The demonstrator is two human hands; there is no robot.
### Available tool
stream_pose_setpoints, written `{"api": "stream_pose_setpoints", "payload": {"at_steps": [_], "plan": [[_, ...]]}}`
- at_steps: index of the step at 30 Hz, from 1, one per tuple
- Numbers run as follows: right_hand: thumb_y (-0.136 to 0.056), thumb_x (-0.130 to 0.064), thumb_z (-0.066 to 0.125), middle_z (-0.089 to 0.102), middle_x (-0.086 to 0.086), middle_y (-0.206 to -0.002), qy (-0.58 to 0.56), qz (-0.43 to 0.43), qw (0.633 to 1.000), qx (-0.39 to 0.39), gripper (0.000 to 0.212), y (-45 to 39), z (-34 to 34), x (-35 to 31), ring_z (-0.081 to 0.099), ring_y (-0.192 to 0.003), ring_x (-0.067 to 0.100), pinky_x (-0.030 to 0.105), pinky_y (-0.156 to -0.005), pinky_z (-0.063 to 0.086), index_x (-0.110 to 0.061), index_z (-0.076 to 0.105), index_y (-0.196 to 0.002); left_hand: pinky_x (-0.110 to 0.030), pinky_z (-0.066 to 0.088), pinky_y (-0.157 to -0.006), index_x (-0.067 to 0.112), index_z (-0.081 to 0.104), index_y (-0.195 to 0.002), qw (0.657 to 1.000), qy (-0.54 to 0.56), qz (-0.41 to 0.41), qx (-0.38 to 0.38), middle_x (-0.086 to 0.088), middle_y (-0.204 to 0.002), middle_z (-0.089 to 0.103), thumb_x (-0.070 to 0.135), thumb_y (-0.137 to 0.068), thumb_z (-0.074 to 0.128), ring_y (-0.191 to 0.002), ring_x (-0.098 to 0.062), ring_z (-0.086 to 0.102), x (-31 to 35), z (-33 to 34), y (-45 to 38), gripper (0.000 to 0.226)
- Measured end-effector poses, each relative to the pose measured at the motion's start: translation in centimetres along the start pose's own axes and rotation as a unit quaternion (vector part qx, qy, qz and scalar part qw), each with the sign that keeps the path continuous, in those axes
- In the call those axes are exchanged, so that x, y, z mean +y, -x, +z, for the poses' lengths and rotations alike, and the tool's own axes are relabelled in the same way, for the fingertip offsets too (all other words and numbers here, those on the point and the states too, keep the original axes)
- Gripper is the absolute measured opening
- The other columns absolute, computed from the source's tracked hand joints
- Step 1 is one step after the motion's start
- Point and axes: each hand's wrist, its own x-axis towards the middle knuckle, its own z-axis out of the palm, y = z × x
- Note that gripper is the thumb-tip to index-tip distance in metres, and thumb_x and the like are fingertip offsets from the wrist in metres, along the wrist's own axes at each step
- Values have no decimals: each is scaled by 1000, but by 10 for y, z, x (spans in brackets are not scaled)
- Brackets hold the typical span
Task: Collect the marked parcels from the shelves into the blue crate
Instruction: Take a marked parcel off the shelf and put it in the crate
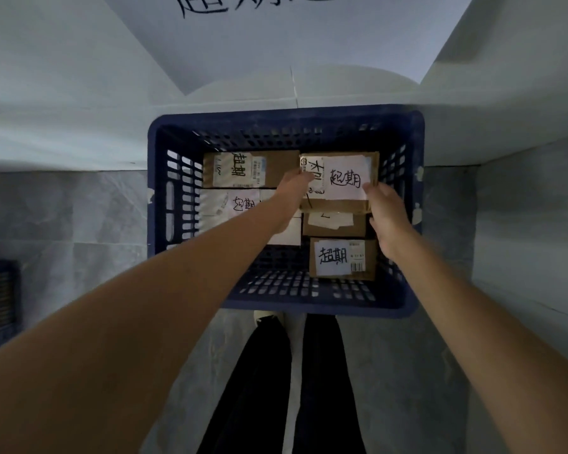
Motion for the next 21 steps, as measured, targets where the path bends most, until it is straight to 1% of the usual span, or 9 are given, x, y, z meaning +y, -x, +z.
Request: {"api": "stream_pose_setpoints", "payload": {"at_steps": [2,5,7,9,11,13,16,18,21], "plan": [[-102,-35,42,57,-7,-121,4,12,1000,-13,37,-12,-1,-7,52,-107,12,26,-88,36,-23,48,-136,-35,37,-95,15,36,-143,1000,-5,-7,0,-7,-142,43,27,-98,46,-125,-23,44,10,1,-7,48],[-102,-39,38,59,-17,-98,0,18,1000,-18,29,-30,-3,-16,53,-85,0,18,-65,39,-27,54,-124,-34,35,-91,12,39,-139,999,-6,-20,-26,-8,-141,42,22,-97,47,-117,-20,43,17,3,-18,44],[-102,-43,35,60,-21,-93,9,7,1000,-27,29,-38,-2,-22,51,-80,-4,18,-60,34,-32,59,-114,-31,33,-89,8,39,-139,1000,-12,-9,-27,-10,-142,41,17,-98,46,-116,-21,43,20,7,-24,42],[-101,-47,32,60,-22,-90,-3,5,1000,-19,31,-43,-3,-26,49,-79,-4,19,-60,32,-36,61,-98,-28,32,-89,7,38,-140,1000,-9,-7,-23,-11,-144,40,14,-98,45,-123,-24,43,22,11,-27,44],[-101,-50,31,61,-21,-90,-3,8,1000,-18,34,-44,-3,-28,48,-80,-4,20,-61,31,-36,61,-93,-28,31,-93,9,34,-142,1000,-14,-7,-21,-10,-147,38,14,-97,46,-131,-25,38,22,14,-24,47],[-101,-50,29,64,-17,-99,17,-1,999,-30,38,-42,-2,-29,52,-88,0,21,-66,33,-34,63,-107,-30,30,-103,11,28,-147,1000,-18,-10,-20,-9,-151,32,15,-97,47,-135,-25,34,22,15,-22,54],[-102,-51,28,59,0,-133,58,-14,997,-39,53,-39,-3,-28,52,-120,18,31,-94,40,-20,45,-141,-36,32,-110,13,18,-152,999,-37,0,-14,-8,-152,34,14,-96,47,-136,-26,35,19,18,-21,63],[-101,-52,28,46,4,-148,82,-25,996,-17,59,-35,-6,-29,42,-134,22,39,-108,34,-19,30,-150,-34,38,-102,14,15,-153,999,-45,29,9,-9,-150,37,13,-96,46,-132,-26,40,19,19,-18,65],[-102,-48,31,32,4,-156,109,-81,991,14,60,-23,-8,-32,32,-142,23,42,-115,28,-20,18,-154,-33,32,-105,18,5,-155,994,-70,71,43,-6,-160,18,20,-97,44,-140,-26,30,21,17,-8,70]]}}
